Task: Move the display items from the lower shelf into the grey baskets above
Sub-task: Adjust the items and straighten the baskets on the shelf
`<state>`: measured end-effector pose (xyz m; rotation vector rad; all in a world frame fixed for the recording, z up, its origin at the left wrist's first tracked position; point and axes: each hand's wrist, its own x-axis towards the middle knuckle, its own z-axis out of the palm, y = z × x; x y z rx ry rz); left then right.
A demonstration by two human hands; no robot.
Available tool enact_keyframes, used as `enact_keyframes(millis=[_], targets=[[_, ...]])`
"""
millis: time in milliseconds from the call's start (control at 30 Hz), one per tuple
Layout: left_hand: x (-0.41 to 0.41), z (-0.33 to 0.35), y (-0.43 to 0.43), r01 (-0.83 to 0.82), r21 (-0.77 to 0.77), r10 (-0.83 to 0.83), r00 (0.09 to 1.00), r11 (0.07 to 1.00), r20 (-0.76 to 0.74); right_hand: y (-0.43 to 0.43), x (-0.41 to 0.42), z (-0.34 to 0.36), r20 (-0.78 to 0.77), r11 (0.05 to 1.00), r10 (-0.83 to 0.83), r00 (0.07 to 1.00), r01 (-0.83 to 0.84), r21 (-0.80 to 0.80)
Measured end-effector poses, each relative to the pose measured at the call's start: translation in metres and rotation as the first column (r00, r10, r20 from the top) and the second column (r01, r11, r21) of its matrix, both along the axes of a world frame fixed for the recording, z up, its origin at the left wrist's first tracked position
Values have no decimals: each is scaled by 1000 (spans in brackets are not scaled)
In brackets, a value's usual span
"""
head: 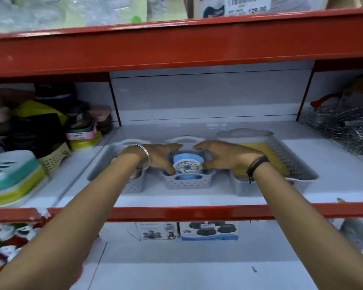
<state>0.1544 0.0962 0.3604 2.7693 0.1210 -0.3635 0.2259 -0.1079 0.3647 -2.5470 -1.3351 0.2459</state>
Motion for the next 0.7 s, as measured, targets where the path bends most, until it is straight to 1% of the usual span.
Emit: enact_keyframes(millis=[33, 67, 133, 200, 267, 400, 467, 533, 600, 633, 700], targets=[[2, -4, 4, 27, -29, -27, 1000, 999, 7, 9, -1, -2, -5, 998, 5, 1000, -6, -56], [5, -8, 7, 64, -59, -63, 998, 996, 20, 14, 0, -4, -11, 997, 3, 1000, -4, -75], [11, -15, 10, 152, -84, -146, 987, 985, 74, 21, 3, -6, -13, 998, -9, 1000, 9, -66], [17, -17, 13, 199, -9, -195, 968, 980, 160, 29, 11, -7, -18, 997, -23, 1000, 21, -77], [22, -19, 11, 189, 92, -205, 953, 978, 225, 36, 15, -6, -33, 995, -26, 999, 22, -99], [27, -22, 4, 110, 276, -187, 945, 955, 269, 45, 26, -4, -71, 992, -59, 996, 51, -113], [28, -23, 2, 85, 321, -174, 950, 943, 260, 47, 29, -3, -87, 991, -67, 994, 55, -125], [29, -23, 3, 73, 293, -148, 959, 953, 243, 45, 29, -3, -113, 992, -64, 992, 50, -117], [29, -19, 8, 73, 237, -120, 974, 969, 191, 41, 29, -4, -111, 995, -84, 990, 77, -62], [27, -15, 11, 66, 197, -101, 979, 978, 175, 38, 29, -3, -81, 994, -106, 991, 104, -26], [26, -9, 15, 28, 109, -53, 971, 994, 233, 31, 29, -3, 9, 987, -157, 988, 156, 31]])
